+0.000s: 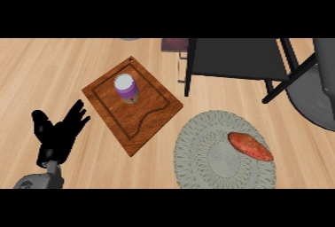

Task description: Pick the croissant from the placemat and place it in the tiered shelf

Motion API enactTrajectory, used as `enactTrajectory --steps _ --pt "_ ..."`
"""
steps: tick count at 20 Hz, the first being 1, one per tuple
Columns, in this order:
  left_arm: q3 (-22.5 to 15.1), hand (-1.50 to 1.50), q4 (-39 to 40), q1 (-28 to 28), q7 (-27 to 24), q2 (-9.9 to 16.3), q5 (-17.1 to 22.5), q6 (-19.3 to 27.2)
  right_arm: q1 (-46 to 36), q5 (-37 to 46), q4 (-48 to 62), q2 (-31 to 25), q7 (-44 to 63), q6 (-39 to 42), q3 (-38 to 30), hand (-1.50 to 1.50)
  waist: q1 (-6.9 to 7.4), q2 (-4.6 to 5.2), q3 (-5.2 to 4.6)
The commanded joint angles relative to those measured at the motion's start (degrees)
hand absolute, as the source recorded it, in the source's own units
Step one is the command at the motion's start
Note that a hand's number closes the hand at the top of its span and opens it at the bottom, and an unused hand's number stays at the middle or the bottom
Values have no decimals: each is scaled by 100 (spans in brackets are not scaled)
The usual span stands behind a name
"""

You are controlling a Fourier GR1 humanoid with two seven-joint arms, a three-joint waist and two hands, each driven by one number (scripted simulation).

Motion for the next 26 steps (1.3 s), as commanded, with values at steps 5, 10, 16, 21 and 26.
enactTrajectory --steps 5,10,16,21,26 --pt "-9 0 441 115 -107 -72 -65 -64 -126 -558 -53 52 260 -813 -813 -150 -28 33 -42" --pt "89 0 701 -161 -40 -99 -4 -42 -314 -1118 78 158 159 -1211 -1374 -150 -24 62 -44" --pt "91 0 222 91 137 27 32 -141 -267 -1553 -205 -38 212 -1625 -1818 -150 -17 22 -39" --pt "81 0 -77 315 205 45 20 -132 -20 -1181 -342 -580 403 -2113 -1789 -150 -40 0 -38" --pt "127 0 99 116 342 57 85 -182 342 -1385 -832 -1035 635 -2308 -2163 -150 -147 -11 -36"
